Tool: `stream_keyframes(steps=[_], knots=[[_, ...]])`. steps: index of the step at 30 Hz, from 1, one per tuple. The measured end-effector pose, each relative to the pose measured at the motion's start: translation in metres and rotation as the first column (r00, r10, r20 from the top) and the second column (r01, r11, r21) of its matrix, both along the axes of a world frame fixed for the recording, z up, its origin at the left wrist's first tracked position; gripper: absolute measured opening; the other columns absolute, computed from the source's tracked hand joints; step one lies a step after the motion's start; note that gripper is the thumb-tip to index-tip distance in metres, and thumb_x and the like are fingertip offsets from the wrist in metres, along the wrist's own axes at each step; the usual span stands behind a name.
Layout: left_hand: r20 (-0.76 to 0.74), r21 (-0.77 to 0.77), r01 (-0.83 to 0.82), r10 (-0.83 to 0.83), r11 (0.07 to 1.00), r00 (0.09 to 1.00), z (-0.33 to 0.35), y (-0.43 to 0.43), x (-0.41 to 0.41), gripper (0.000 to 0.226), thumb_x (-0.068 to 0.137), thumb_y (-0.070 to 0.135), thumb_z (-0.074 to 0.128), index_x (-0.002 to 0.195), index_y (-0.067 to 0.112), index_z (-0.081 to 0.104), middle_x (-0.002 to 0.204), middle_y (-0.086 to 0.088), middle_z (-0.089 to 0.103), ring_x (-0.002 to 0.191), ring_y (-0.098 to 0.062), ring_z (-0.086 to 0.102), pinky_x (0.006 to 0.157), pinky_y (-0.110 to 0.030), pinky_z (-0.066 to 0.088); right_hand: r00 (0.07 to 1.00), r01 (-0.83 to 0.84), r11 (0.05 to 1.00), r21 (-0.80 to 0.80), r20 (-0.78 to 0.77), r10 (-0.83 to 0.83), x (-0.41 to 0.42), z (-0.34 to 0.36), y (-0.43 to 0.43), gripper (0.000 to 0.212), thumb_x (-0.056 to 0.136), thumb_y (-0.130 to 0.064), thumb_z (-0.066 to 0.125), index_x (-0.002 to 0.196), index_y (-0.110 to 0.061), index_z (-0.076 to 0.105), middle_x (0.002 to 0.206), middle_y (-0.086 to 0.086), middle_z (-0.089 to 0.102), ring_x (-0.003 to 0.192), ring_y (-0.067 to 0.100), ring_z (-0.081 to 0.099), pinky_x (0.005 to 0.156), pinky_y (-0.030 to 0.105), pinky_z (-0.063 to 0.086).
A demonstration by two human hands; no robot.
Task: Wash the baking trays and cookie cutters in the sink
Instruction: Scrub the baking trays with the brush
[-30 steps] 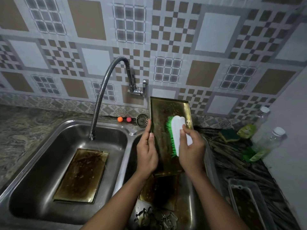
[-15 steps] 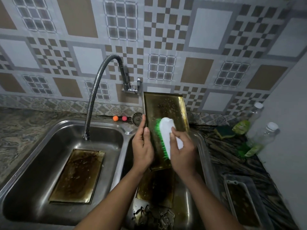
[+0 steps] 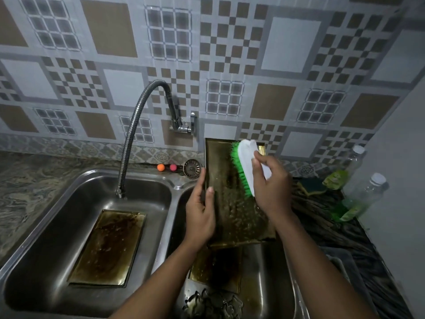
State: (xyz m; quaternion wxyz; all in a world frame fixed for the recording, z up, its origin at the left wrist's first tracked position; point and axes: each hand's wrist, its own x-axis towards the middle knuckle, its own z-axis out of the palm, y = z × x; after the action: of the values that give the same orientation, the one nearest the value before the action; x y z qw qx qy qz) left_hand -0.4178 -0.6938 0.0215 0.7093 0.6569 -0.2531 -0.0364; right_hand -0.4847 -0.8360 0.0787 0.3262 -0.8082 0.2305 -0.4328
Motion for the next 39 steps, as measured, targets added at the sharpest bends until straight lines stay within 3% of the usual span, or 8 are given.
stream_keyframes(steps=[4, 13, 18, 22, 29, 32, 34, 39], knots=[[-0.002, -0.005, 0.03, -0.03, 1.0, 1.0, 0.006, -0.002, -0.01, 0.05, 0.103, 0.01, 0.041, 0.15, 0.026, 0.031, 0.133, 0.037, 0.041, 0.125, 0.019, 0.041, 0.097, -0.003, 0.037, 0.992, 0.107, 0.992, 0.065, -0.069, -0.102, 0.024, 0.012, -0.014, 0.024, 0.098, -0.027, 0.053, 0.116, -0.016, 0.066, 0.122, 0.001, 0.066, 0.11, 0.017, 0.06, 0.079, 0.019, 0.041], [0.004, 0.033, 0.008, -0.008, 0.999, 1.0, 0.001, 0.003, -0.008, 0.048, 0.104, 0.012, 0.041, 0.149, 0.024, 0.034, 0.135, 0.03, 0.045, 0.124, 0.017, 0.044, 0.096, -0.003, 0.037, 0.991, -0.091, 0.992, -0.086, -0.107, 0.081, 0.025, -0.001, 0.023, 0.024, 0.096, -0.024, 0.057, 0.115, -0.015, 0.068, 0.112, -0.001, 0.067, 0.096, 0.008, 0.059, 0.072, 0.008, 0.041], [0.031, 0.021, 0.02, -0.02, 1.0, 0.999, 0.002, 0.005, -0.011, 0.049, 0.103, 0.009, 0.04, 0.149, 0.023, 0.032, 0.14, 0.024, 0.044, 0.129, 0.013, 0.042, 0.1, -0.005, 0.036, 0.986, 0.162, 0.977, 0.141, -0.062, -0.154, 0.01, 0.0, -0.023, 0.024, 0.097, -0.02, 0.056, 0.116, -0.01, 0.067, 0.122, 0.008, 0.066, 0.11, 0.02, 0.062, 0.079, 0.013, 0.043], [0.032, 0.013, 0.04, -0.04, 0.999, 0.999, 0.003, -0.005, -0.008, 0.047, 0.104, 0.016, 0.041, 0.148, 0.028, 0.034, 0.147, 0.008, 0.047, 0.133, 0.002, 0.045, 0.105, -0.014, 0.04, 0.997, 0.068, 0.987, 0.147, -0.053, -0.061, 0.018, 0.004, 0.001, 0.02, 0.096, -0.021, 0.057, 0.112, -0.015, 0.068, 0.118, -0.003, 0.066, 0.1, 0.006, 0.057, 0.07, -0.002, 0.036], [0.017, -0.006, -0.033, 0.033, 0.999, 0.999, 0.002, -0.006, 0.007, 0.046, 0.104, 0.006, 0.039, 0.148, 0.017, 0.036, 0.12, 0.047, 0.051, 0.117, 0.021, 0.047, 0.093, -0.003, 0.039, 0.999, -0.048, 0.995, 0.089, -0.017, 0.05, 0.0, -0.026, 0.015, 0.018, 0.095, -0.023, 0.059, 0.108, -0.016, 0.07, 0.112, -0.005, 0.069, 0.101, 0.004, 0.062, 0.085, 0.02, 0.05], [0.036, 0.009, -0.028, 0.028, 1.0, 0.999, -0.001, -0.006, 0.006, 0.046, 0.104, 0.007, 0.04, 0.147, 0.021, 0.04, 0.139, 0.022, 0.049, 0.131, 0.007, 0.044, 0.109, -0.015, 0.036, 0.998, 0.066, 0.985, 0.163, -0.025, -0.062, -0.001, -0.025, 0.001, 0.021, 0.096, -0.028, 0.057, 0.112, -0.019, 0.069, 0.116, -0.005, 0.068, 0.105, 0.005, 0.06, 0.085, 0.023, 0.052], [0.031, -0.008, -0.021, 0.022, 1.0, 0.999, -0.001, -0.01, 0.007, 0.045, 0.104, 0.008, 0.04, 0.146, 0.021, 0.042, 0.144, 0.011, 0.049, 0.134, 0.001, 0.044, 0.112, -0.021, 0.036, 0.999, 0.048, 0.983, 0.177, -0.03, -0.043, 0.003, -0.019, 0.011, 0.02, 0.096, -0.028, 0.057, 0.111, -0.02, 0.069, 0.115, -0.009, 0.067, 0.102, 0.001, 0.059, 0.078, 0.006, 0.045], [-0.019, -0.083, -0.073, 0.071, 0.994, 0.997, 0.007, -0.01, 0.015, 0.043, 0.105, 0.008, 0.037, 0.147, 0.016, 0.042, 0.145, 0.005, 0.049, 0.131, 0.003, 0.046, 0.102, -0.012, 0.04, 0.988, -0.149, 0.989, 0.0, -0.035, 0.149, -0.01, -0.033, 0.05, 0.019, 0.095, -0.019, 0.06, 0.108, -0.011, 0.071, 0.105, -0.006, 0.069, 0.099, 0.0, 0.062, 0.081, 0.006, 0.043]])
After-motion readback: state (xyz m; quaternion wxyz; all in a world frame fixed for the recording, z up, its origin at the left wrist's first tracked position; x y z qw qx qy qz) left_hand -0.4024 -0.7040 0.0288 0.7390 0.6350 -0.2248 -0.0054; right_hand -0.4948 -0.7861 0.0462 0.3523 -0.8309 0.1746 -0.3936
